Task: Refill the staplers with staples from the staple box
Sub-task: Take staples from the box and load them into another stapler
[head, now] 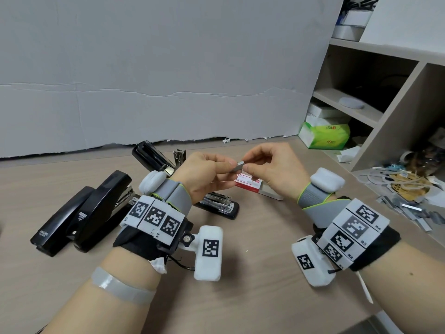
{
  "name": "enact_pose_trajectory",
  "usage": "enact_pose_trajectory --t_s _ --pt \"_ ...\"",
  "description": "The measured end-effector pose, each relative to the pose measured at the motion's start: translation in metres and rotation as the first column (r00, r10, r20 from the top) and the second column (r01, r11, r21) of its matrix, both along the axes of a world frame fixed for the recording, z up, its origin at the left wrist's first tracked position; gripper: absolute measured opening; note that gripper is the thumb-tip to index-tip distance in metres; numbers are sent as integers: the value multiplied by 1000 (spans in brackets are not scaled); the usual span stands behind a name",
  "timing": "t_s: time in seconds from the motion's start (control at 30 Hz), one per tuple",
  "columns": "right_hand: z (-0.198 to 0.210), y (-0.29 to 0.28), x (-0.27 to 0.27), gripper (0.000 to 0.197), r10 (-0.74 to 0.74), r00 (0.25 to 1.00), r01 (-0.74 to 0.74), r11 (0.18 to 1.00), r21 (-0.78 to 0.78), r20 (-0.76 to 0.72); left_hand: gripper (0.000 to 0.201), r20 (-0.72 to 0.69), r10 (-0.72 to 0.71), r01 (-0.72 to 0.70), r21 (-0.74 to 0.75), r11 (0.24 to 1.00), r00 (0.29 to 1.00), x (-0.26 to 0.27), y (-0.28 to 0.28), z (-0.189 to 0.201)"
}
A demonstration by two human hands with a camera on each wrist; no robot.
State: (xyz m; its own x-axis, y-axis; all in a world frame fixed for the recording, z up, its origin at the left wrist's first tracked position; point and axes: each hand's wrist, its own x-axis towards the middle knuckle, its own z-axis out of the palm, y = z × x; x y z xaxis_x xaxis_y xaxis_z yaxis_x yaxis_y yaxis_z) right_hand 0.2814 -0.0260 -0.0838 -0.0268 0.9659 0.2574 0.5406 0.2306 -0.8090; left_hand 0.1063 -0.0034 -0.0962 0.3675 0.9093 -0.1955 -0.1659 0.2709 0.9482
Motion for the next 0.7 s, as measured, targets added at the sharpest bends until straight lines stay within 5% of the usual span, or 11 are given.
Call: enact_pose_trajectory --t_s 0.7 --pt "-2 -2 3 11 95 995 -94 995 -29 34 5 -7 -2 1 -57 998 1000 3 -3 3"
